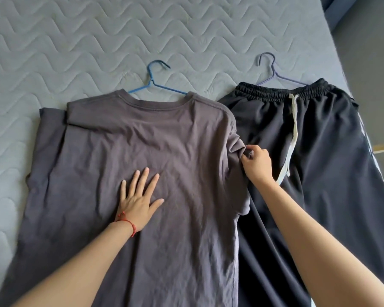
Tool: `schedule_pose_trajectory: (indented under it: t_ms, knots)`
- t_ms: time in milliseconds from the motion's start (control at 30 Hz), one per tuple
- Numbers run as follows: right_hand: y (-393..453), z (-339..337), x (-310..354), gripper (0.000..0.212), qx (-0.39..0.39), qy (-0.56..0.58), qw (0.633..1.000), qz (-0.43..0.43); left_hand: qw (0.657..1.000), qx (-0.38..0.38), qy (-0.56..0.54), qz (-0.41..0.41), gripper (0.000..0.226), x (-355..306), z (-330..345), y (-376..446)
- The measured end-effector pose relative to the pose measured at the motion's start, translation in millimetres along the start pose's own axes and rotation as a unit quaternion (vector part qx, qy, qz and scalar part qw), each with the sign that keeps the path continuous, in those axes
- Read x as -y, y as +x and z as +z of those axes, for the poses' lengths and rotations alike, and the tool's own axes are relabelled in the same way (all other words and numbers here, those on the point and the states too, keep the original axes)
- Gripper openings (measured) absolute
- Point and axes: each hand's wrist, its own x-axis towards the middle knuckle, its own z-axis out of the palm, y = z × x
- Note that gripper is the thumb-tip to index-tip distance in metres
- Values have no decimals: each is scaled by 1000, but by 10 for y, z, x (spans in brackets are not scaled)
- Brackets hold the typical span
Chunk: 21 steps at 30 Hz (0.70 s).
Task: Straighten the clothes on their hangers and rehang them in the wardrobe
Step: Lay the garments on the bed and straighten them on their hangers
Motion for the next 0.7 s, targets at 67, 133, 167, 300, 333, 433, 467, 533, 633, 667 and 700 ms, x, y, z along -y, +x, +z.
schedule_pose_trajectory:
  t_ms: [67, 133, 167, 300, 333, 433, 467, 533, 633, 667, 700]
  knots:
    - [-17, 9, 6, 42, -6, -3, 1000, 27, 1000, 0, -10, 2, 67, 5, 19, -11]
    - [-46, -4, -7, 37, -21, 6, 999, 41, 1000, 7, -19, -5, 68, 6, 20, -20]
    - [-58, -18, -24, 30, -26, 18, 998, 47, 1000, 8, -20, -8, 70, 3, 15, -17]
    - [-144, -130, -57, 33, -53, 86, 993, 68, 999, 24, -26, -17, 71, -11, -21, -20]
    - [-169, -162, -72, 36, -64, 117, 989, 64, 999, 28, -29, -18, 71, -13, -29, -21]
    - [-216, -298, -131, 38, -107, 199, 973, 51, 999, 32, -34, -17, 71, -24, -50, -23]
    - [-224, -372, -152, 37, -127, 226, 965, 52, 999, 32, -36, -18, 71, -21, -43, -23]
    - [-231, -540, -205, 32, -166, 249, 953, 51, 999, 28, -35, -13, 76, -11, -22, -27]
    - [-242, -808, -279, 21, -200, 125, 970, 57, 999, 2, -35, -7, 84, -3, 36, -29]
    - [-248, -880, -307, 26, -202, 78, 973, 73, 999, 0, -36, -8, 86, -6, 41, -28]
    - [-253, -938, -338, 31, -194, 45, 976, 92, 999, 1, -38, -9, 87, -10, 41, -28]
